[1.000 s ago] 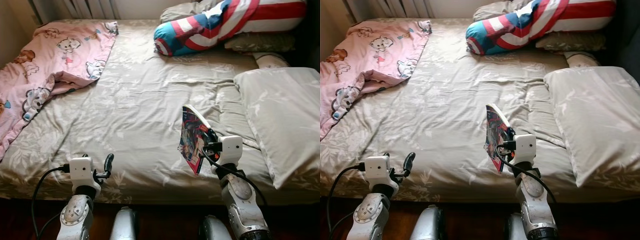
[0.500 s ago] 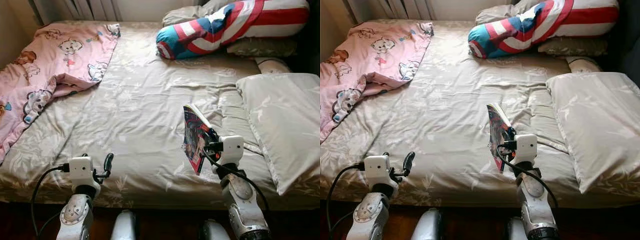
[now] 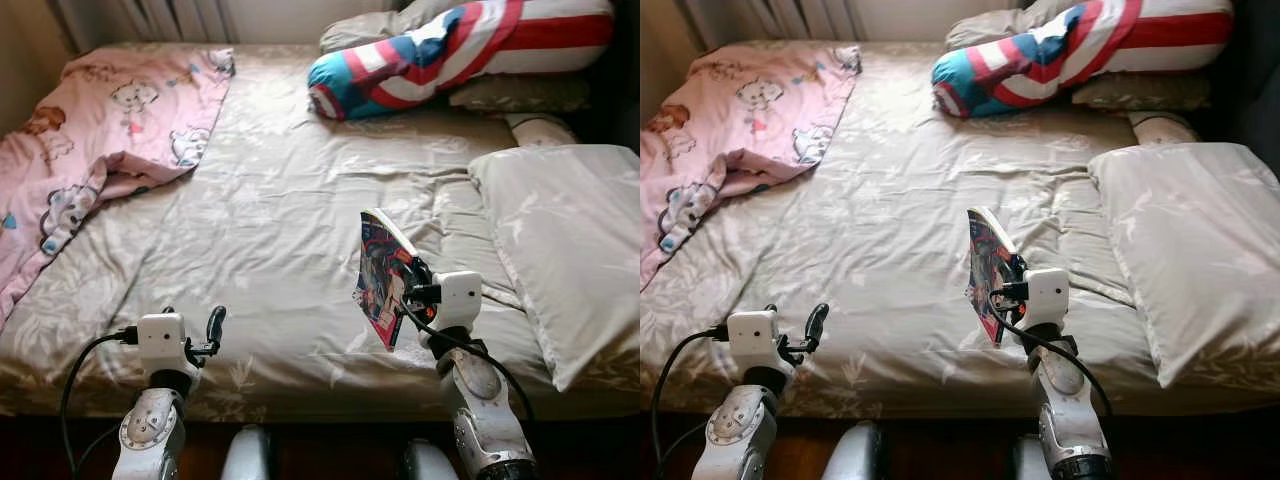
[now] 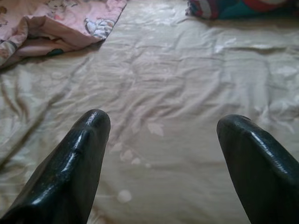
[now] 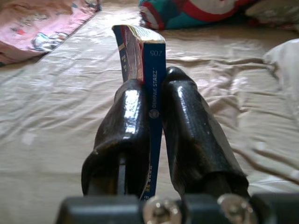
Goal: Clean up the room
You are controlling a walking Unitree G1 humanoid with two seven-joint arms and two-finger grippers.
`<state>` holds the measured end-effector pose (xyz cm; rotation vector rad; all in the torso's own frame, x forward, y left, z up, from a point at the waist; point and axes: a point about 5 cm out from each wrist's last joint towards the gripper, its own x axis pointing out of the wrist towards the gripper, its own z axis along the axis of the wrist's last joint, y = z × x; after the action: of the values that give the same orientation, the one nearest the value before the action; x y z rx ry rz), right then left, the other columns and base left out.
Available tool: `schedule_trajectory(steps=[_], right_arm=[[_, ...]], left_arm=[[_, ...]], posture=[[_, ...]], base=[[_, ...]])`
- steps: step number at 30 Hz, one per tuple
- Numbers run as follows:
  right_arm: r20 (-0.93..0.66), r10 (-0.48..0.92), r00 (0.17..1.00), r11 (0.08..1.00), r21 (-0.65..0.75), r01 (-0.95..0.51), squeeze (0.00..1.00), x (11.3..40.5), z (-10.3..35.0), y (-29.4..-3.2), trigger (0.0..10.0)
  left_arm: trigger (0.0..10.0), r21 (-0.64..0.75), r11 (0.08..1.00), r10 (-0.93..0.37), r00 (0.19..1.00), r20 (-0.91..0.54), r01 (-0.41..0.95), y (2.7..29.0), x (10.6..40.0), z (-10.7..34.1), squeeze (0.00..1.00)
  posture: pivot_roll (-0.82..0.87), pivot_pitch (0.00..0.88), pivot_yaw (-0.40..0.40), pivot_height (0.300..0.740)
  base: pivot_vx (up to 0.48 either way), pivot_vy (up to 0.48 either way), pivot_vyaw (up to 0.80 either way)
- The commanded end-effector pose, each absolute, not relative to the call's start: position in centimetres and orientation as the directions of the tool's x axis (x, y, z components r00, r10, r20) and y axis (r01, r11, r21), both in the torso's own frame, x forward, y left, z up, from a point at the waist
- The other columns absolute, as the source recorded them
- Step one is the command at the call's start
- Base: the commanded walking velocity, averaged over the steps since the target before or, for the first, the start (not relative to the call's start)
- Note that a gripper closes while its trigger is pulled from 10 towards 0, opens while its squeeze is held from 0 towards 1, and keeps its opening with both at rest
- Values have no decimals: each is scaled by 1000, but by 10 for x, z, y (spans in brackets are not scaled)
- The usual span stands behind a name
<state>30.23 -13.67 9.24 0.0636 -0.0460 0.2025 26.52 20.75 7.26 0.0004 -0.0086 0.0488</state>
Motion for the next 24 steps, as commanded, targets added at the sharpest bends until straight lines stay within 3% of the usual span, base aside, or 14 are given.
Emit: schedule_trajectory(steps=[1,14,24], right_arm=[[119,210,970,975,49,-217,0,305,106,-134,10000],[116,210,971,975,51,-217,0,305,105,-133,10000],[106,203,973,975,69,-210,0,306,104,-132,10000]], left_arm=[[10000,25,998,56,998,-8,-56,211,262,69,0],[10000,25,998,59,998,-6,-58,212,261,69,0],[10000,26,998,58,998,-10,-58,212,261,69,0]], posture=[[-66,149,29,619],[-64,149,30,619],[-60,145,35,619]], base=[[311,0,0],[310,0,0],[0,0,0]])
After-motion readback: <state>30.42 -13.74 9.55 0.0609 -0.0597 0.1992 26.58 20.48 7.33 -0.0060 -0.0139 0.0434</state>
